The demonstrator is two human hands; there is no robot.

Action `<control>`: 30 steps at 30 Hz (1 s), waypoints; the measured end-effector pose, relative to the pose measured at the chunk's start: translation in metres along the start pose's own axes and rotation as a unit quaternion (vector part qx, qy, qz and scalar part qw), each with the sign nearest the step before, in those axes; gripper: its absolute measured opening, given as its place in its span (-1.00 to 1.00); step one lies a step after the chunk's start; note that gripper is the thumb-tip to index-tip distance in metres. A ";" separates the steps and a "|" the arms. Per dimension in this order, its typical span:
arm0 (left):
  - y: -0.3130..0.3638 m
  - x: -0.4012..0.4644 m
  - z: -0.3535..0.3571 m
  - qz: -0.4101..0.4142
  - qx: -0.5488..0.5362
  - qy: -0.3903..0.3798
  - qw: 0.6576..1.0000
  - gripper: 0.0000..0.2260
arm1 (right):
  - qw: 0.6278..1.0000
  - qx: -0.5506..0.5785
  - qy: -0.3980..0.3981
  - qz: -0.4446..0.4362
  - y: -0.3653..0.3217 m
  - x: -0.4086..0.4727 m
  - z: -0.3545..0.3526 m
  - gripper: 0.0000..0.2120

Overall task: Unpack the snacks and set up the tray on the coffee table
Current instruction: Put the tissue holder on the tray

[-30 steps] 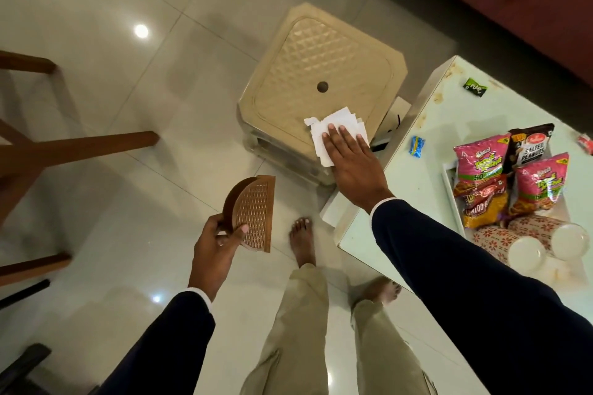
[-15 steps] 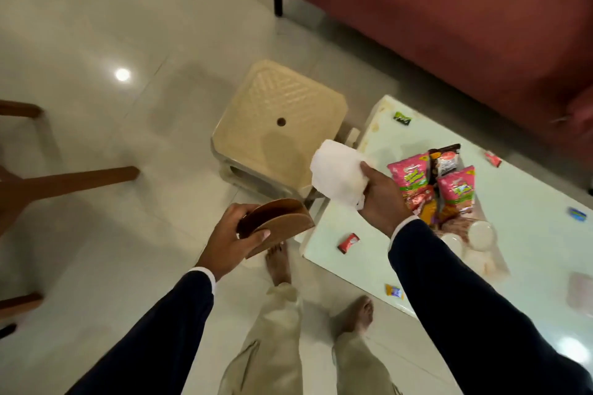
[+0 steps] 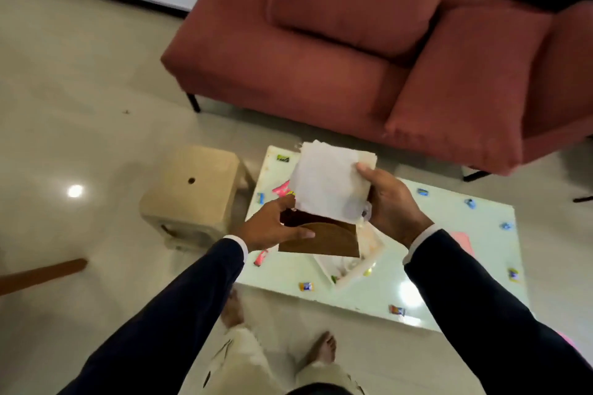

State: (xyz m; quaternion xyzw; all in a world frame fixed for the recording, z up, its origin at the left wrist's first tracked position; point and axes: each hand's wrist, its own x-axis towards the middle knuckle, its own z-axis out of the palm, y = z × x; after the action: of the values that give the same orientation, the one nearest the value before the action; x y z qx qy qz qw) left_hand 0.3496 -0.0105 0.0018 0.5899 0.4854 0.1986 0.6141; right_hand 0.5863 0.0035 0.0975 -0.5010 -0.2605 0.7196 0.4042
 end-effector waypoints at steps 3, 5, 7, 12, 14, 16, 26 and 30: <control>0.060 0.017 0.036 0.045 0.041 -0.017 0.998 -0.63 | 0.996 -0.072 0.020 -0.055 -0.034 -0.042 -0.046 -0.65; 0.093 0.028 0.058 0.071 0.046 -0.016 0.996 -0.59 | 0.991 -0.096 0.026 -0.088 -0.055 -0.069 -0.075 -0.72; 0.122 0.039 0.077 0.082 0.048 -0.023 0.995 -0.50 | 0.987 -0.098 0.042 -0.123 -0.075 -0.091 -0.100 -0.69; 0.165 0.060 0.114 0.121 0.088 -0.056 0.987 -0.48 | 0.976 -0.081 0.082 -0.182 -0.105 -0.116 -0.137 -0.64; 0.175 0.066 0.125 0.132 0.106 -0.066 0.983 -0.47 | 0.974 -0.081 0.085 -0.193 -0.110 -0.122 -0.144 -0.68; 0.185 0.070 0.135 0.140 0.123 -0.062 0.981 -0.47 | 0.973 -0.082 0.078 -0.200 -0.112 -0.128 -0.149 -0.74; 0.209 0.078 0.146 0.171 0.040 -0.017 0.984 -0.44 | 0.964 -0.121 0.086 -0.222 -0.103 -0.133 -0.163 -0.70; 0.211 0.075 0.144 0.183 0.052 0.007 0.982 -0.41 | 0.960 -0.178 0.048 -0.211 -0.098 -0.131 -0.158 -0.74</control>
State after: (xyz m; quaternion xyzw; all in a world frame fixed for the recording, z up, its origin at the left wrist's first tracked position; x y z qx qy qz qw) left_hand 0.5723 0.0218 0.1445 0.6985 0.3834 0.2861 0.5322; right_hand 0.7878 -0.0584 0.1834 -0.5324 -0.4641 0.5353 0.4632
